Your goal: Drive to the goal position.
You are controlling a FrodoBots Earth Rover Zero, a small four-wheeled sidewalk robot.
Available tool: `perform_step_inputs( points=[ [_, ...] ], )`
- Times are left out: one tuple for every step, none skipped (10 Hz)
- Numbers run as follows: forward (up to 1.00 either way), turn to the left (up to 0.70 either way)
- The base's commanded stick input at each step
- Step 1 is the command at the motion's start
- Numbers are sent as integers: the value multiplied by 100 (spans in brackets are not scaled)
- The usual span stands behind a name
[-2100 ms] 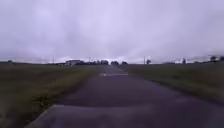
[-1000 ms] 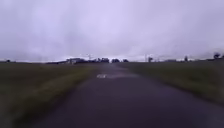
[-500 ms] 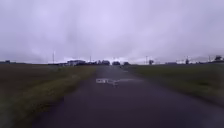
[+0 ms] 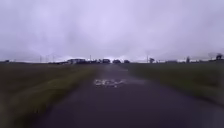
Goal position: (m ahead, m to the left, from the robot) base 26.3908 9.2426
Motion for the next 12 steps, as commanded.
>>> perform_step_inputs(
  points=[
    [100,0],
    [100,0],
    [100,0],
    [100,0],
    [100,0],
    [96,0],
    [94,0],
    [95,0],
    [95,0],
    [94,0],
    [95,0],
    [97,0]
  ],
)
